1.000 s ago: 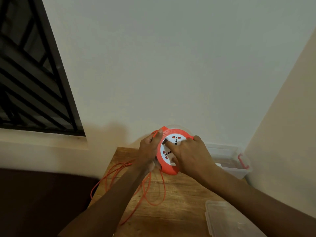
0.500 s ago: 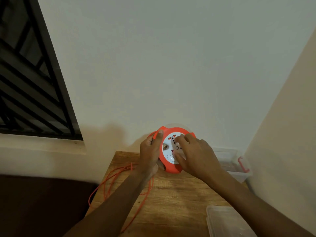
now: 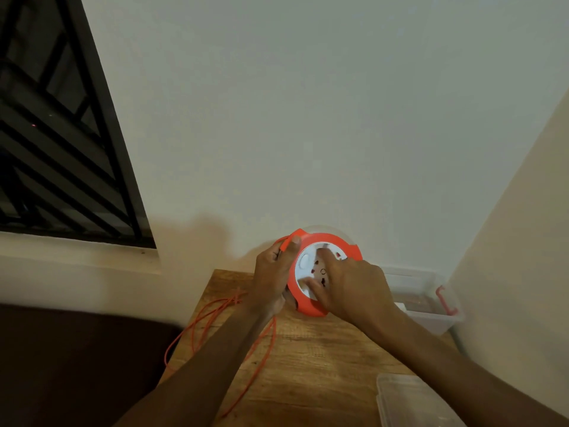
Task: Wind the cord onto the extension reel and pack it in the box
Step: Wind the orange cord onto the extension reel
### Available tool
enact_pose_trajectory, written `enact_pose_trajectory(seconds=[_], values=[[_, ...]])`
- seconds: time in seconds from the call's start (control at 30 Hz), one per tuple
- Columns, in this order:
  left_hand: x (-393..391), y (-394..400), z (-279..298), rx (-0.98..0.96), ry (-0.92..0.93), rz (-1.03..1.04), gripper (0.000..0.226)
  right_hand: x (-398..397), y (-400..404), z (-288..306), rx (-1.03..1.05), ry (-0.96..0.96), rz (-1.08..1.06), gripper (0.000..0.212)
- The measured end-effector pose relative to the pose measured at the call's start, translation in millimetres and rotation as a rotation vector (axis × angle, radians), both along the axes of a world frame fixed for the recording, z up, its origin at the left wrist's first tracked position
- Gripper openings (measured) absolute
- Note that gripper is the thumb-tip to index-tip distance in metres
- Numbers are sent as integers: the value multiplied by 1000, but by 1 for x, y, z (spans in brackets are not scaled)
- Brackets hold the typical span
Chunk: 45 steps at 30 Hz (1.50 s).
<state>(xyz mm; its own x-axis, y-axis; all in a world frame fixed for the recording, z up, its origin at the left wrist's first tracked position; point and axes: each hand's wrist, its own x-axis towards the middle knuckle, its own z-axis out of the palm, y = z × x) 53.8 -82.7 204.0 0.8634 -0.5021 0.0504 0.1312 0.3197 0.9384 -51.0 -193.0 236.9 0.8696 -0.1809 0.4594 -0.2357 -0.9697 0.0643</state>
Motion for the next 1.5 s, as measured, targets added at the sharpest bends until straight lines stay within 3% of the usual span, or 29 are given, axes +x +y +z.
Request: enact_pose_trajectory(seconds=[0.17, 0.27, 0.4, 0.5, 0.6, 0.73, 0.93, 1.1, 1.27, 1.37, 1.5], values=[[4, 0, 0, 19, -22, 31, 17, 14, 7, 3, -25, -32, -114, 58], [3, 0, -6, -18, 73, -29, 22, 15, 5, 10, -63, -40, -122, 55], [6, -3, -11, -10, 116, -6, 19, 9, 3, 9, -115, 33, -59, 46], [11, -3, -9, 8, 123, 31, 20, 0, -2, 8, -175, 41, 107, 30], [12, -3, -5, 25, 87, 21, 21, -5, -6, 7, -183, 192, 241, 46], [11, -7, -2, 56, 35, -2, 25, -8, -7, 11, -274, 299, 219, 60], [11, -10, 3, 67, -1, 17, 18, -9, 4, 17, -289, 273, 98, 55], [12, -7, 4, 46, 13, 15, 24, -2, -1, 15, -289, 314, 147, 60], [12, -8, 2, 41, -26, 15, 17, 3, -12, 13, -178, 191, 125, 49], [11, -10, 3, 14, -50, 11, 16, 6, -11, 1, -69, 68, 28, 57], [11, -11, 4, 38, -99, 37, 14, 8, -8, -12, -85, 37, -29, 60]])
